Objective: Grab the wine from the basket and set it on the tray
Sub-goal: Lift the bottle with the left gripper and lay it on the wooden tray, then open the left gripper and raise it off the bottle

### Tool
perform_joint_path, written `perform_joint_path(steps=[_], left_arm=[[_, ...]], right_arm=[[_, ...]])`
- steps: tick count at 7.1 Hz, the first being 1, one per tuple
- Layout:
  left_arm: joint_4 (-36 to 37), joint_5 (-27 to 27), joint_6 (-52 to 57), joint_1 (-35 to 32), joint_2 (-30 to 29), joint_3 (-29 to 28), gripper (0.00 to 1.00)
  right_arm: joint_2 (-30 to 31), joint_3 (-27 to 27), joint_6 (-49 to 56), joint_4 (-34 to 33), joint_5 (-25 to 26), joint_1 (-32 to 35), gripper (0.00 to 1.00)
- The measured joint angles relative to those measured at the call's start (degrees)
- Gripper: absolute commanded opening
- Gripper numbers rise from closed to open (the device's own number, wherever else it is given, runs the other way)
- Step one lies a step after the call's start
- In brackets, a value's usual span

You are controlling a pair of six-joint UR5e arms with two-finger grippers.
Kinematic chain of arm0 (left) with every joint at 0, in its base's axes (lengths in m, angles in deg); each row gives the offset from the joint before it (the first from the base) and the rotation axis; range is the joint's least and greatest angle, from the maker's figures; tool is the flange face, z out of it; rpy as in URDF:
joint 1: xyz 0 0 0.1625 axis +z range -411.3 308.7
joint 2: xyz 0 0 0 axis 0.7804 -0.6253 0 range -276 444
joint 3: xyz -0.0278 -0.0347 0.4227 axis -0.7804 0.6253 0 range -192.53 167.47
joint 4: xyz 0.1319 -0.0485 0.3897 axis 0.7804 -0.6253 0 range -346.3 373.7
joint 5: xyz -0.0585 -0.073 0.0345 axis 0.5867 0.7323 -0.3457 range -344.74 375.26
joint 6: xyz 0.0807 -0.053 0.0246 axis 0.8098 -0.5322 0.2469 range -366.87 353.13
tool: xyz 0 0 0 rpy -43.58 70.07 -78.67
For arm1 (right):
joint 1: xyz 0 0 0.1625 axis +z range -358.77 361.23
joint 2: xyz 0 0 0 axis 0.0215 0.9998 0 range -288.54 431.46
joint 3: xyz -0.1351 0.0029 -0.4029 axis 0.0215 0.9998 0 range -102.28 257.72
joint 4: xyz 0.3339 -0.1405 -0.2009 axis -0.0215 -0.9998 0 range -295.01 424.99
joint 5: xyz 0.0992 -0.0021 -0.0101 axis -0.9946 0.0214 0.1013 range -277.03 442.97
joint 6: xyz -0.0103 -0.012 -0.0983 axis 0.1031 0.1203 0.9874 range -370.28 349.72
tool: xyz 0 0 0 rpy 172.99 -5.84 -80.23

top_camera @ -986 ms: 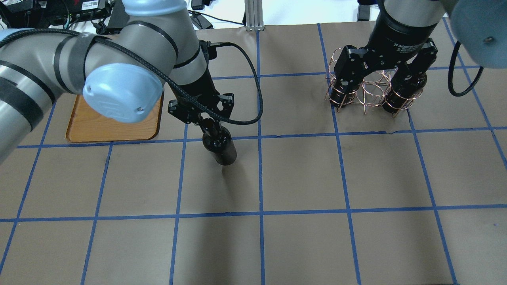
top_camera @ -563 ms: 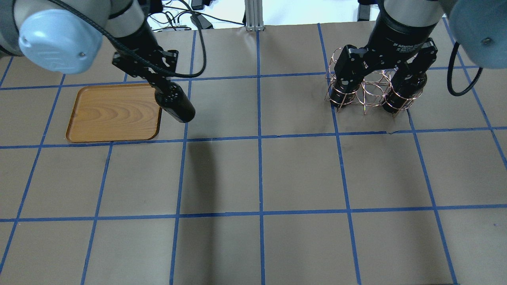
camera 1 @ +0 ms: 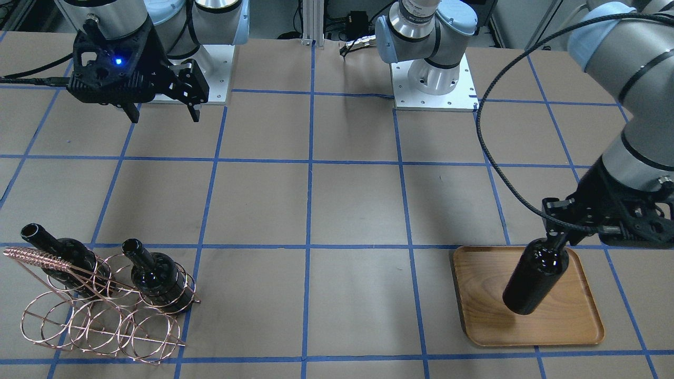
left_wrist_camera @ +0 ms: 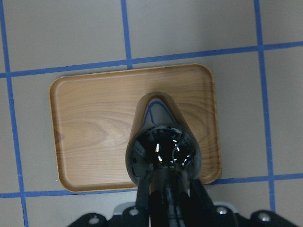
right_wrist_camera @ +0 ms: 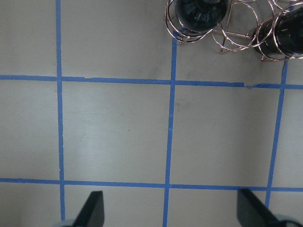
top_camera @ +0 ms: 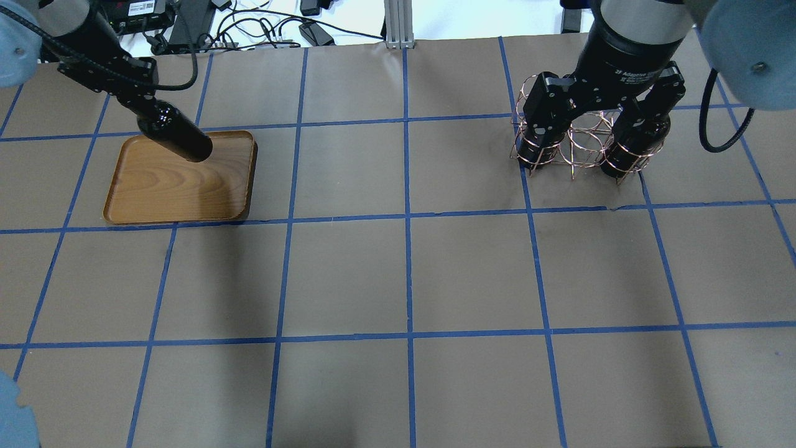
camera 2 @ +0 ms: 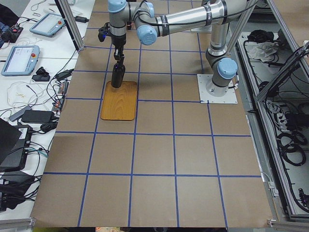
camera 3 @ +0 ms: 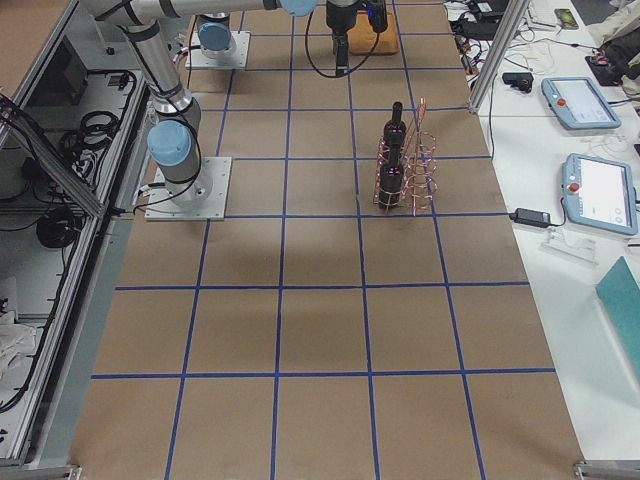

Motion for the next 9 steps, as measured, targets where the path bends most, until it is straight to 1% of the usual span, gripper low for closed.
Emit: perform_joint_path(steps=[1, 2, 3, 4, 5, 6, 9], left_arm=[[0.5, 0.5, 0.8, 1.7, -1.1, -0.1, 0.01], [0.9, 0.6, 1.1, 2.4, -1.9, -0.1, 0.07], [1.0, 0.5, 1.1, 2.7, -2.5, 0.1, 0.07], [0.9, 0.3, 1.2, 2.9, -2.9, 0.4, 0.4], [0.5, 0.2, 1.2, 3.1, -3.1, 0.6, 0.9], [0.3, 0.2, 1.3, 3.3, -3.2, 0.6, 1.0], [0.0, 0.1, 1.4, 3.3, -2.4, 0.4, 1.0]], right_arm=[[-0.1, 0.0, 0.1, -0.5, 0.0, 0.0, 1.0], [-0.1, 0.0, 0.1, -1.1, 0.0, 0.0, 1.0], [-0.1, -0.1, 0.2, -1.3, 0.0, -0.1, 1.0], [-0.1, -0.5, 0.3, -1.4, -0.1, -0.1, 1.0], [0.1, -1.2, 0.5, -1.5, -0.1, -0.1, 1.0], [0.2, -1.6, 0.6, -1.6, -0.1, -0.1, 1.0], [0.2, -1.9, 0.7, -1.6, -0.2, -0.1, 1.0]])
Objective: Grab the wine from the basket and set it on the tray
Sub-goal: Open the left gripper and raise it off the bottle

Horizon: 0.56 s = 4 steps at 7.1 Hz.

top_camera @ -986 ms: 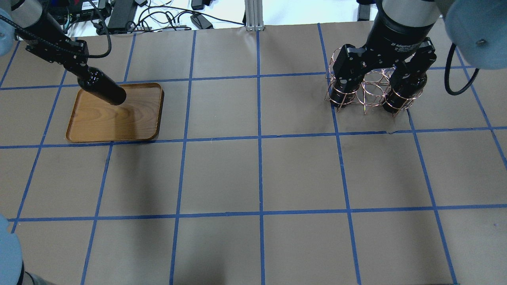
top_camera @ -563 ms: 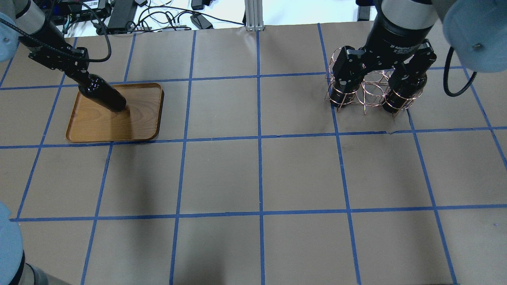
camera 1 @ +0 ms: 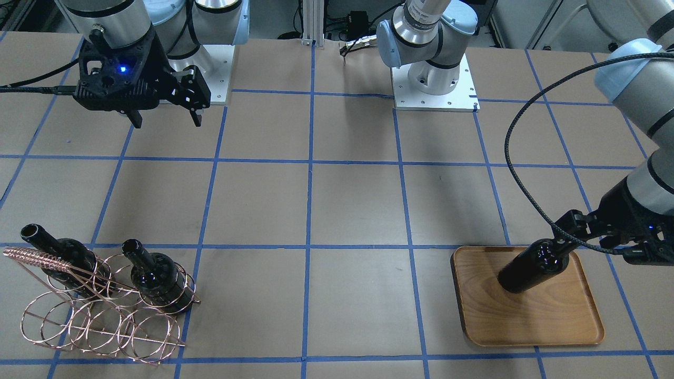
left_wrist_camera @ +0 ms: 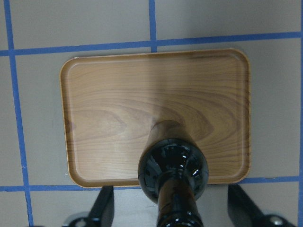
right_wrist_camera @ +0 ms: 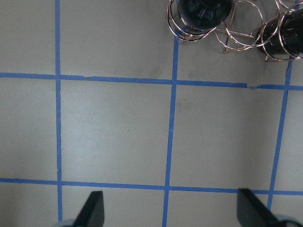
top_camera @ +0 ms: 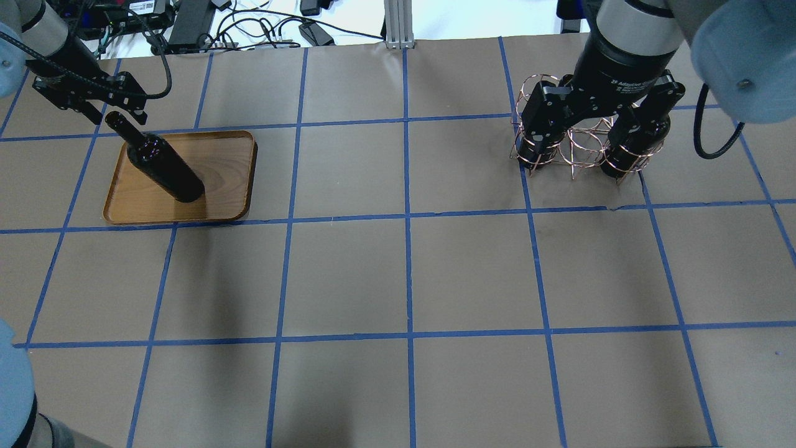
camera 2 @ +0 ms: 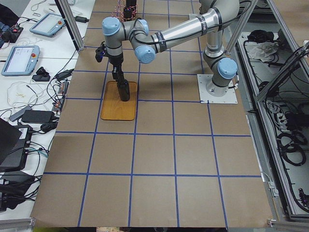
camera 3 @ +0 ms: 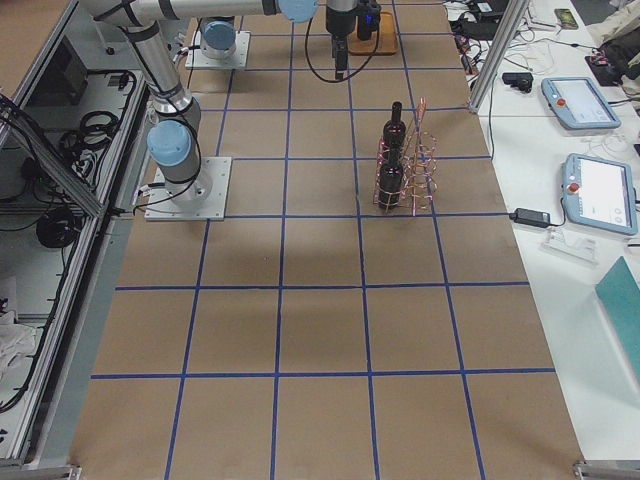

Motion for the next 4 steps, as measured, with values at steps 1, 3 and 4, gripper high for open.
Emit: perform_joint_path(steps=[1, 3, 4], left_arm=[[-0.3, 0.0, -0.1, -0.4, 1.1, -0.3, 1.0], [-4.2, 0.2, -1.5, -2.7, 5.8, -0.6, 1.0], [-7.2, 0.1, -3.6, -5.0, 8.9, -0.4, 1.0]], right_arm=[[0.0, 0.0, 0.0, 0.0, 0.0, 0.0, 1.0], [0.0, 0.0, 0.0, 0.0, 0.0, 0.0, 1.0], [0.0, 0.0, 0.0, 0.0, 0.0, 0.0, 1.0]])
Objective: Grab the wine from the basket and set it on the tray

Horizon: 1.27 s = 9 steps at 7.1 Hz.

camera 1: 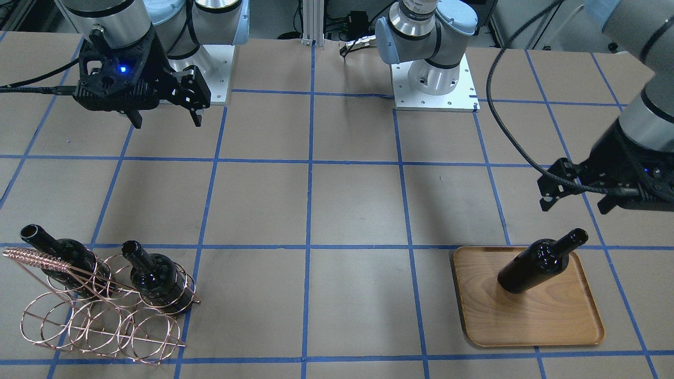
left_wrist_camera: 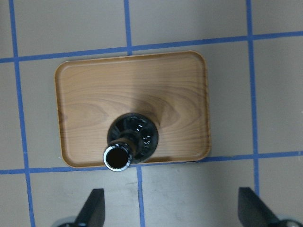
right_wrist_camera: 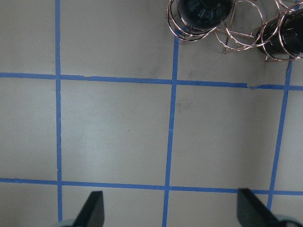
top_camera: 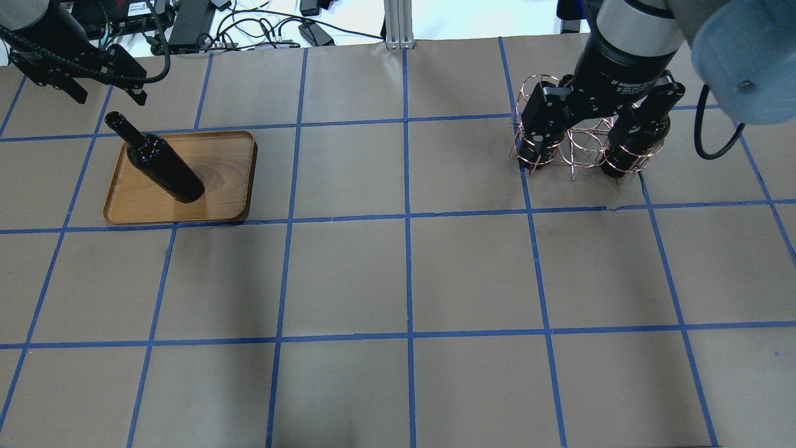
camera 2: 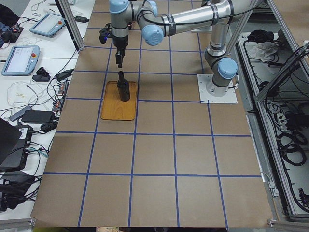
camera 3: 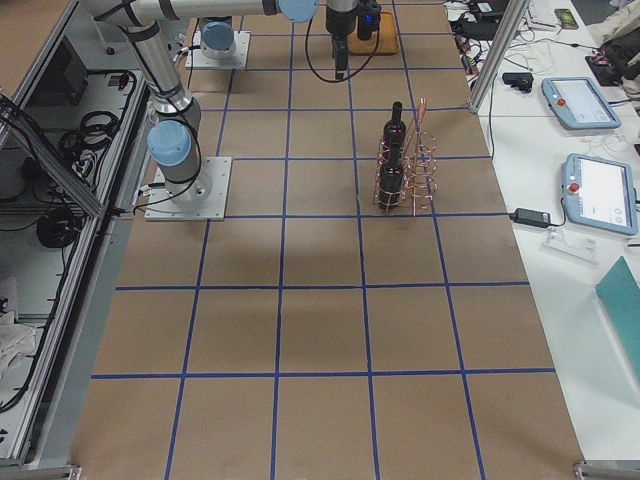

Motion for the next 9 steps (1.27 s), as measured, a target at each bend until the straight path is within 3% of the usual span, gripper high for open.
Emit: perform_joint_path(steps=[3, 5, 9], left_arm=[[-3.7, 0.6, -10.7, -8.3, 8.1, 3.8, 1.0], [-4.0, 2.1, -13.1, -10.4, 12.6, 9.0, 1.0], [-3.5, 2.7, -18.8, -10.9, 13.8, 10.3, 1.0]], right_arm=[[-0.1, 0.0, 0.1, 0.0, 0.1, 0.0, 1.0], [-0.1, 0.0, 0.1, 0.0, 0.2, 0.0, 1.0], [0.0, 0.0, 0.1, 0.0, 0.2, 0.0, 1.0]])
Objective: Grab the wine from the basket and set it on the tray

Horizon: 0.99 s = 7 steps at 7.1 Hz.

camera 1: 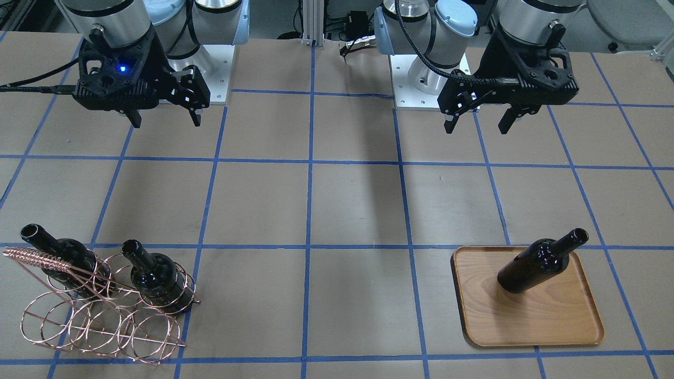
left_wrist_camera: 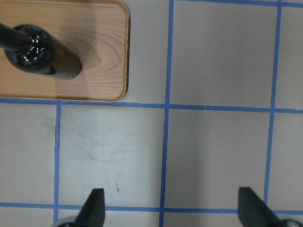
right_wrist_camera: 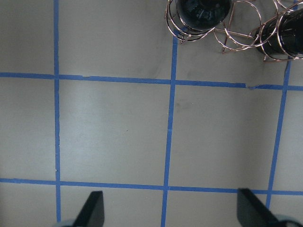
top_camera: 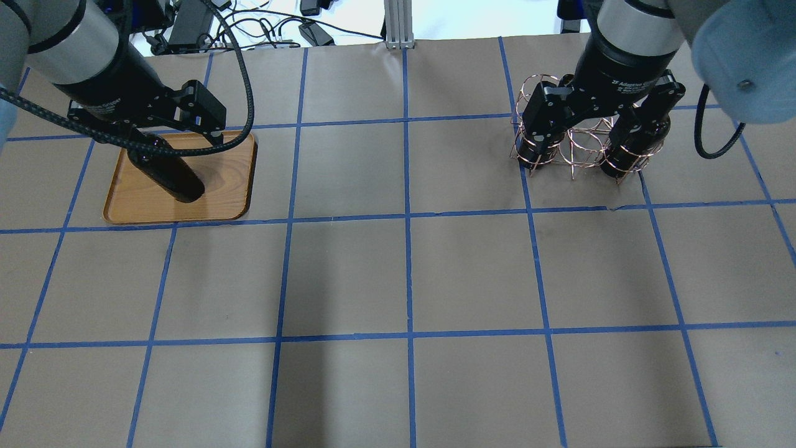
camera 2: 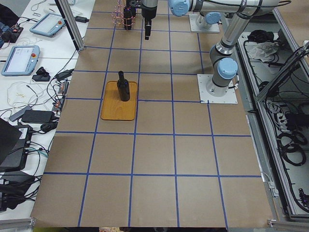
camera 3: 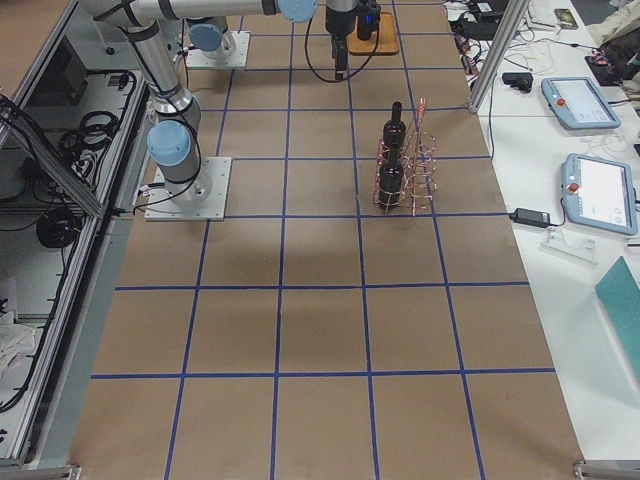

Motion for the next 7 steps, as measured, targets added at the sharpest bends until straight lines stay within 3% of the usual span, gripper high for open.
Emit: perform_joint_path(steps=[7], left_arm=[[0.7, -1.1, -0.1, 0.0, -1.2, -2.1, 1.0]], right_arm=[[0.0, 0.0, -0.1, 0.0, 0.1, 0.0, 1.0]])
